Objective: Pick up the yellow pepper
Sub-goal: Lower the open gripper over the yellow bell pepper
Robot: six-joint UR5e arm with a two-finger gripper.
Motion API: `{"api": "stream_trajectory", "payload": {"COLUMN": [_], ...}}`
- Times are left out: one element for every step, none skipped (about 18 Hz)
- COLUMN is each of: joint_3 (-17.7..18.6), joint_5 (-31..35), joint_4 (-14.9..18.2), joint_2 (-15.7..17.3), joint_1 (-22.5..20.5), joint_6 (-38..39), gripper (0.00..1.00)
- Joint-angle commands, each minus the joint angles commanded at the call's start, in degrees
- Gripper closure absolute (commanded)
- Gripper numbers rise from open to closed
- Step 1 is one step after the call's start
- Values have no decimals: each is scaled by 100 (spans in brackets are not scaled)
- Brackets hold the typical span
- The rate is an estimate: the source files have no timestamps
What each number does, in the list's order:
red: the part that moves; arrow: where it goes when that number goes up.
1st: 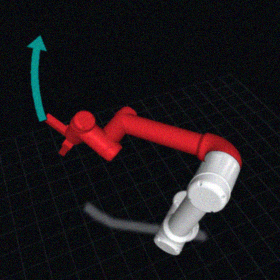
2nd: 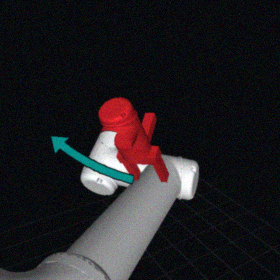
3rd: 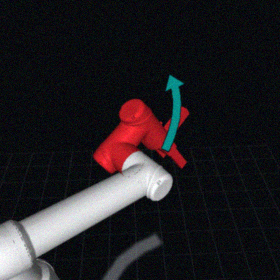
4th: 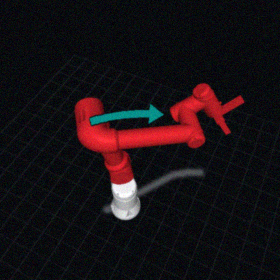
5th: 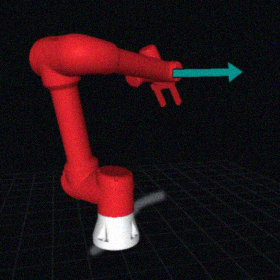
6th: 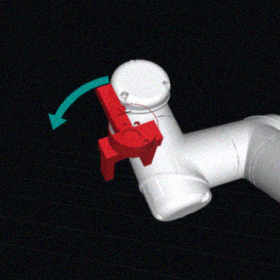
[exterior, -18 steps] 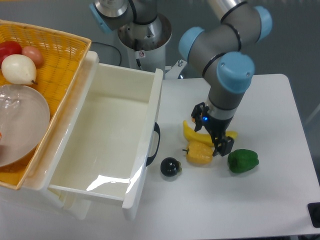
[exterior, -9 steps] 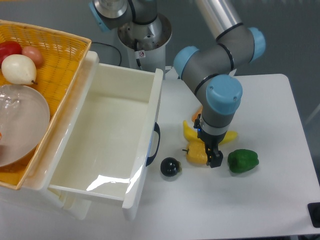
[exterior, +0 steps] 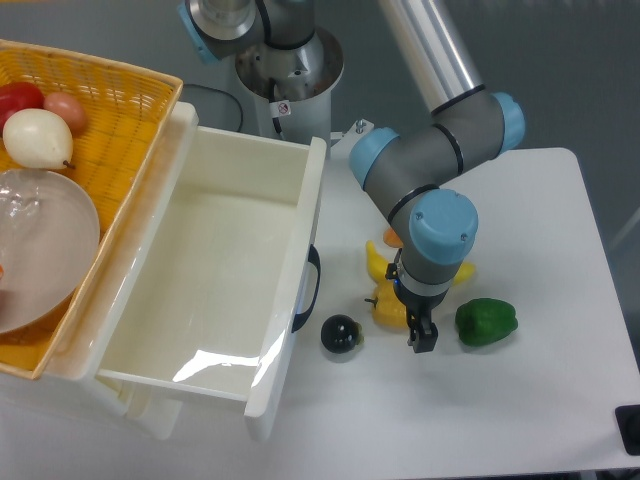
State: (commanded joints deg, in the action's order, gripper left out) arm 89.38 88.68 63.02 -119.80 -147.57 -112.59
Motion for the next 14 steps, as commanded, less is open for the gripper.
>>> {"api": "stream_trajectory", "payload": {"joint_3": [9, 18, 35, 53, 131, 141, 150, 141, 141, 167, 167, 185, 194, 194], "joint_5": [-17, -26, -44, -53, -53, -62, -70, -105, -201, -263, -264, -264, -272, -281], "joint_4": [9, 9, 17, 9, 0, 0, 0, 0, 9, 9, 9, 9, 9, 9], "joint_2": [9, 18, 26, 35, 44, 44, 44, 53, 53, 79, 79, 88, 88, 79], "joint_1": [0, -9, -18, -18, -18, -26, -27, -44, -53, -70, -88, -88, -97, -106], "joint_6": [-26, -26, -26, -35, -52, -114, -140, -149, -149, -184, -228, -237, -237, -246], "gripper": [0, 0, 0, 0, 0, 0, 0, 0, 0, 0, 0, 0, 0, 0]}}
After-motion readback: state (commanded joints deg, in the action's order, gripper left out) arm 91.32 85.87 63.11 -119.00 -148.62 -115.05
